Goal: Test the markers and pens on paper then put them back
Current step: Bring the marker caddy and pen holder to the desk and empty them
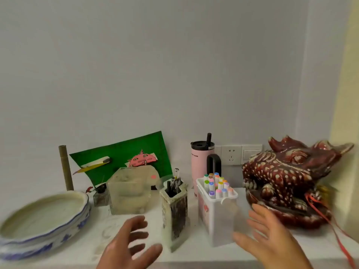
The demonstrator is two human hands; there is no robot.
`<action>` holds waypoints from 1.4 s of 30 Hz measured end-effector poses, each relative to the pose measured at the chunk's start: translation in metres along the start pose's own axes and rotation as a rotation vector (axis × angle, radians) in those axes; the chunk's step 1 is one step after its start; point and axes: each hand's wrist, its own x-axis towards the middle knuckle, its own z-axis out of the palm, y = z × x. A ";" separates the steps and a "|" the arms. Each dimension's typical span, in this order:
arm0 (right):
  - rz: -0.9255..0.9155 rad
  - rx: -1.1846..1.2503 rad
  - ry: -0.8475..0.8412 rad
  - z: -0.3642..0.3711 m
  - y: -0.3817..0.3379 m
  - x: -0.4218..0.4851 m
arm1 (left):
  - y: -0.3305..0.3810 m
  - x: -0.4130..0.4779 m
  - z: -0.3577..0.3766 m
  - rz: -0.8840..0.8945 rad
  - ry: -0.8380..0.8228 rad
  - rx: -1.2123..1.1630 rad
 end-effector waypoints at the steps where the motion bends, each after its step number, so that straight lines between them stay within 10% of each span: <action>1: -0.009 -0.067 -0.003 0.024 -0.003 0.002 | 0.005 0.007 0.011 0.045 0.072 0.056; 23: -0.214 -0.145 0.265 0.003 0.020 -0.010 | 0.041 0.030 0.072 0.036 0.283 0.038; 42: 0.286 -0.476 1.151 0.030 0.049 -0.356 | 0.030 -0.089 0.132 0.481 -0.689 -0.131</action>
